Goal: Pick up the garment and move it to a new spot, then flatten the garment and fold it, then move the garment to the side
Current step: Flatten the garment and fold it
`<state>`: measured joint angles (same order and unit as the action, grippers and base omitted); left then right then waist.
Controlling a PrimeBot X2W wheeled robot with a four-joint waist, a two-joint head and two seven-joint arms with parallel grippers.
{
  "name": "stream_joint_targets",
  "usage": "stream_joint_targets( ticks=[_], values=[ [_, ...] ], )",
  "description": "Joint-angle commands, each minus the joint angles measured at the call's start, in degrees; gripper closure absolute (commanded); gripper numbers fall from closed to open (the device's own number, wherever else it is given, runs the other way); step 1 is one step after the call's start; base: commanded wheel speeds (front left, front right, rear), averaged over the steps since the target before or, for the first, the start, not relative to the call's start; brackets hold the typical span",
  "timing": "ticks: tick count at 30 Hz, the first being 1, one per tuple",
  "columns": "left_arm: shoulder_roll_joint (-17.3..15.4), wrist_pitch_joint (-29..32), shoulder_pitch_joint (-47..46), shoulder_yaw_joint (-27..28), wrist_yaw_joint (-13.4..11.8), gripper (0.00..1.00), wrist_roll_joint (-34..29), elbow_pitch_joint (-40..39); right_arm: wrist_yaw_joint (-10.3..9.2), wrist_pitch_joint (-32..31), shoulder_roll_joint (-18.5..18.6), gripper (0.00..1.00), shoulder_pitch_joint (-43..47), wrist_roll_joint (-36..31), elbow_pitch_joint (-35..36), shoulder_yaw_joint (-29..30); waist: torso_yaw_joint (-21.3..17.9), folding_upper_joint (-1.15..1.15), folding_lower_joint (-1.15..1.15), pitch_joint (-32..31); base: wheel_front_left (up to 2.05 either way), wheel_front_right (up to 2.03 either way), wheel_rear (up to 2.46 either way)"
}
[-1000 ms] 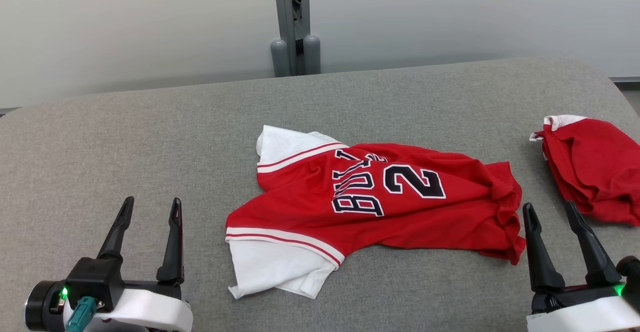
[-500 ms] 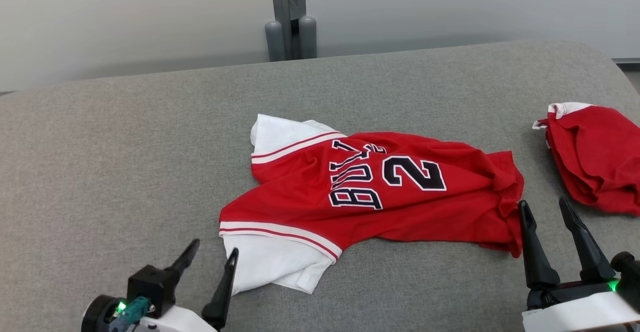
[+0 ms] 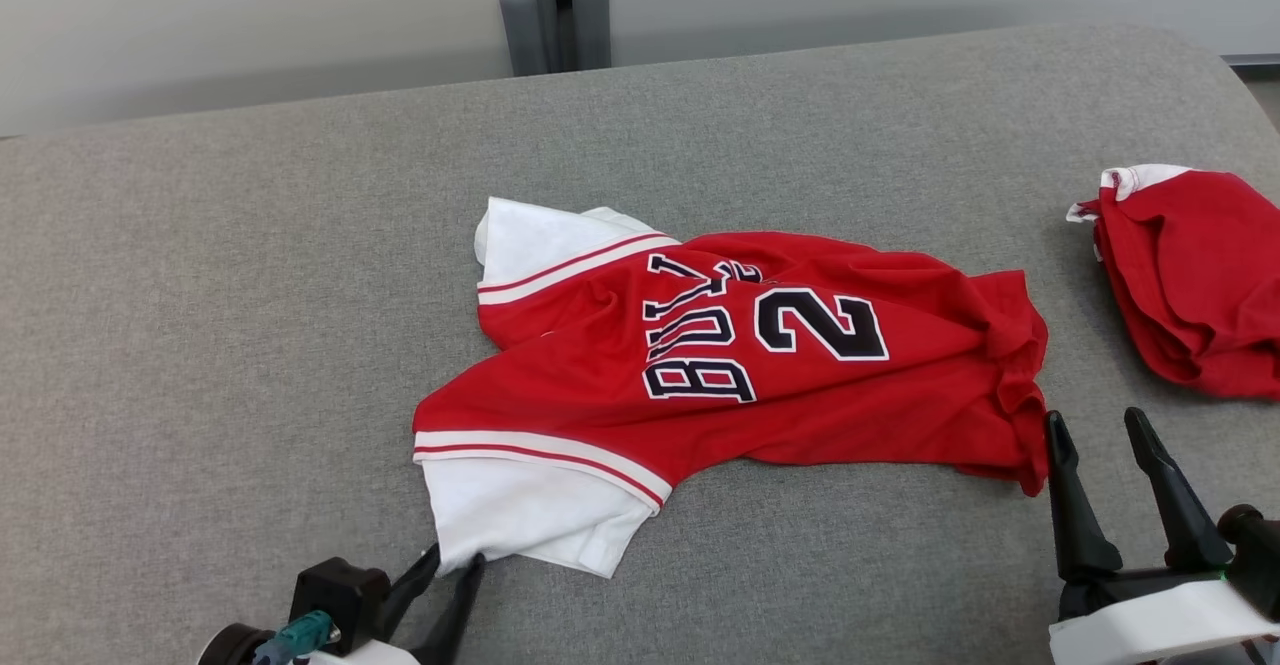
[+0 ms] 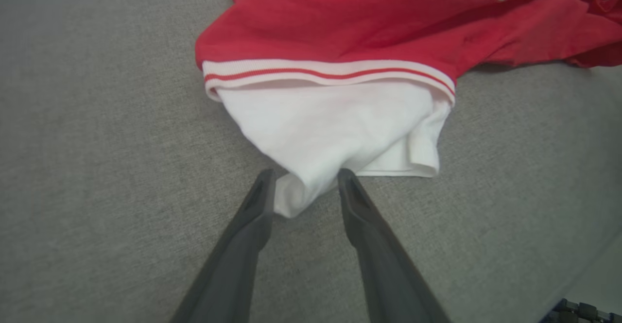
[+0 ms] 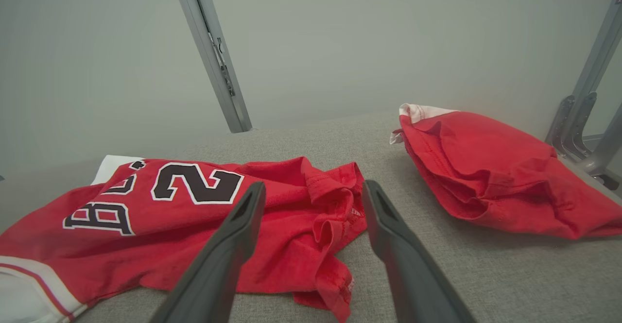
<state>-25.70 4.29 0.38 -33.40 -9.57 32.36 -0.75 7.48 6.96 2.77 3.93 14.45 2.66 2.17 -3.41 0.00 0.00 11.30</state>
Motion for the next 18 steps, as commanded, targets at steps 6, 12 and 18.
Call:
stream_joint_targets(
  ticks=[6, 12, 18],
  values=[
    [-0.36, -1.53, -2.2, 1.03, -0.24, 1.0, -0.56, 0.65, 0.03, -0.9, 0.26, 0.0, 0.72, -1.9, -4.77, -0.18, -0.16, 0.0, 0.0, 0.68, 0.0, 0.0, 0.0],
    [-0.63, -2.06, -3.33, 1.41, -0.4, 1.0, -0.86, 0.67, 0.03, -0.49, 0.26, 0.0, -2.63, -3.02, -11.93, -0.83, -0.08, 0.0, 0.0, 1.15, 0.0, 0.0, 0.0],
    [-0.08, -3.26, -4.6, 1.63, -0.73, 1.0, -1.35, 0.13, 0.02, 1.23, 0.28, 1.0, -5.55, -2.12, -17.0, -0.1, 0.83, 0.0, 0.0, 0.89, 0.0, 0.0, 0.0]
  ],
)
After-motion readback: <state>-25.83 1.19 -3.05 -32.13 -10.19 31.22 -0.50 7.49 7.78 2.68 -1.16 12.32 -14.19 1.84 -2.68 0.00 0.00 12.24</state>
